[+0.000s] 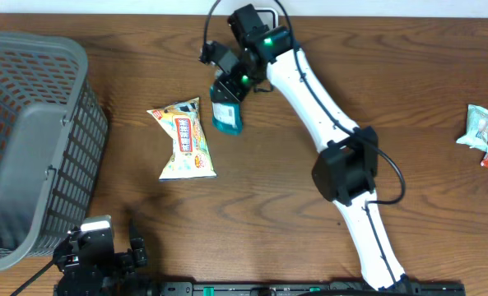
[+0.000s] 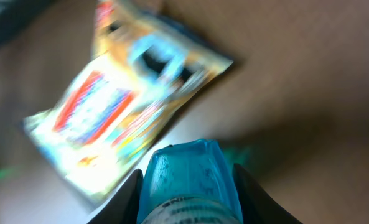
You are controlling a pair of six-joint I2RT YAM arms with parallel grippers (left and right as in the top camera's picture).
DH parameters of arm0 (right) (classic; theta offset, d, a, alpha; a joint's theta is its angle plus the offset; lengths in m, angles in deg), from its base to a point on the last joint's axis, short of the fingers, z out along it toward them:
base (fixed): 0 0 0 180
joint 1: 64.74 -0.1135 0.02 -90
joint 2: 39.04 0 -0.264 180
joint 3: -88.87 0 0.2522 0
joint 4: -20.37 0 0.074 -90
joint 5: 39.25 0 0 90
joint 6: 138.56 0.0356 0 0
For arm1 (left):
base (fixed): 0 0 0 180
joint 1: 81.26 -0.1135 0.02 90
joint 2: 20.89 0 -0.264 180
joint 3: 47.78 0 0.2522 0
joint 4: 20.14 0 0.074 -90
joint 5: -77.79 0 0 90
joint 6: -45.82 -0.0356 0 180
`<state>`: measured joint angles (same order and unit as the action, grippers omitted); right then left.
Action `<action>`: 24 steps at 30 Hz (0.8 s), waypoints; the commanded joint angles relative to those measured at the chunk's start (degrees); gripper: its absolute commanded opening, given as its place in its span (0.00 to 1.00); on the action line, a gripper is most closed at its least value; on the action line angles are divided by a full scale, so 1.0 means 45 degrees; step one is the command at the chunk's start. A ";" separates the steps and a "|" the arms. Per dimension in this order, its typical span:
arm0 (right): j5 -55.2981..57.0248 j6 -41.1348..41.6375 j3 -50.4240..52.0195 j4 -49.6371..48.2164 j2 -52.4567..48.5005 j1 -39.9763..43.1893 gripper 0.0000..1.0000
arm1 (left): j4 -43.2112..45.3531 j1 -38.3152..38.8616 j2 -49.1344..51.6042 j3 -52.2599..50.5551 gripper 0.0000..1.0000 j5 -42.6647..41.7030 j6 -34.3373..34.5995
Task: Scan the item barcode
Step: 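Swing the Listerine bottle rightward away from the scanner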
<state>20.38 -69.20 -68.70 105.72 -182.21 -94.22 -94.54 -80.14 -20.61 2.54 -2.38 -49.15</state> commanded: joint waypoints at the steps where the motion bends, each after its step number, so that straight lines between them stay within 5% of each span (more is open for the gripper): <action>1: -0.3735 0.0301 -0.0131 0.1715 0.1807 0.0597 0.01 | 0.0000 -0.0034 -0.0010 0.0053 0.98 0.0170 -0.0175; 6: -0.6305 -0.2633 -0.0097 0.5634 0.1865 0.1438 0.01 | 0.0000 -0.0034 -0.0010 0.0053 0.98 0.0170 -0.0175; 19: -0.6737 -0.1792 0.2161 0.5722 0.1991 0.1685 0.01 | 0.0000 -0.0034 -0.0010 0.0053 0.98 0.0165 -0.0175; 24: -0.6611 -0.2871 0.5217 0.5722 0.3541 0.1749 0.01 | 0.0000 -0.0034 -0.0010 0.0053 0.98 0.0170 -0.0175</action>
<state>-5.13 -78.10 -51.63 130.51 -173.80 -86.48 -94.52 -80.14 -20.61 2.54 -2.36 -49.15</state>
